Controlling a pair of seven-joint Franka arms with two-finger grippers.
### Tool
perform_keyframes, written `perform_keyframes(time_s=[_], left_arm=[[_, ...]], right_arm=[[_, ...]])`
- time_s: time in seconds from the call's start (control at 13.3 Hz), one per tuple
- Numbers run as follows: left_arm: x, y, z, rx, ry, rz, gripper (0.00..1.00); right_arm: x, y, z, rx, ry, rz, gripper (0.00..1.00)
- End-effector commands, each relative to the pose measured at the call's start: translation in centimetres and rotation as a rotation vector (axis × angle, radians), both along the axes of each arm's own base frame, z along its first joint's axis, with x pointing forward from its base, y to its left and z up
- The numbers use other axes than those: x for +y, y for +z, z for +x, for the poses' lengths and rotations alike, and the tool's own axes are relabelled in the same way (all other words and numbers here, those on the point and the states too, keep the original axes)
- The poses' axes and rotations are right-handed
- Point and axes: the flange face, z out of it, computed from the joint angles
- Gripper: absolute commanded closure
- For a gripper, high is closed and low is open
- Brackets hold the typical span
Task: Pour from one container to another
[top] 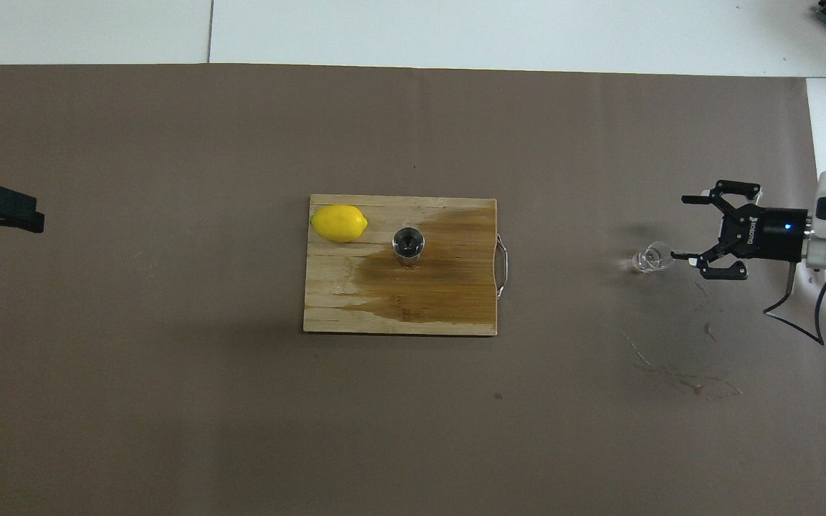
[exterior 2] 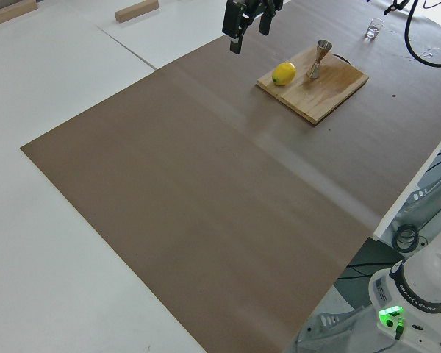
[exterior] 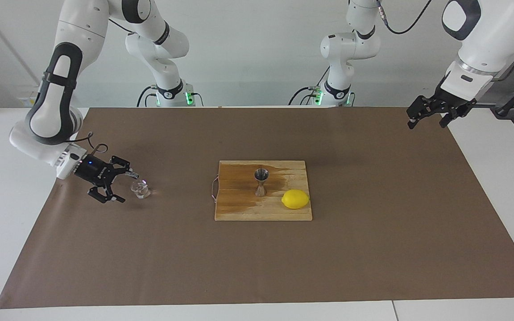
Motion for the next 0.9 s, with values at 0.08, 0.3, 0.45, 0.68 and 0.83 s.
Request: perform_keyframes(time_s=[0.08, 0.3, 0.45, 0.68, 0.83], left_arm=[[0.2, 0.2, -1.0, 0.006, -0.007, 0.008, 0.00], [0.2, 0.2, -1.0, 0.004, -0.007, 0.008, 0.00], [0.2, 0.2, -1.0, 0.004, -0.007, 0.008, 0.00], [0.2, 0.2, -1.0, 0.006, -0.007, 0.008, 0.00], [0.2, 0.2, -1.0, 0.004, -0.007, 0.008, 0.00]], right_arm=[[2.5, 6.8, 2.5, 0.175, -0.110, -0.049, 0.00], [5.2, 11.5, 4.6, 0.317, -0.247, -0.127, 0.00], [6.7, 13.7, 5.2, 0.418, -0.369, -0.176, 0.00], [9.3, 16.6, 4.6, 0.545, -0.560, -0.258, 0.00], [11.4, 18.5, 4.1, 0.583, -0.703, -0.379, 0.00]])
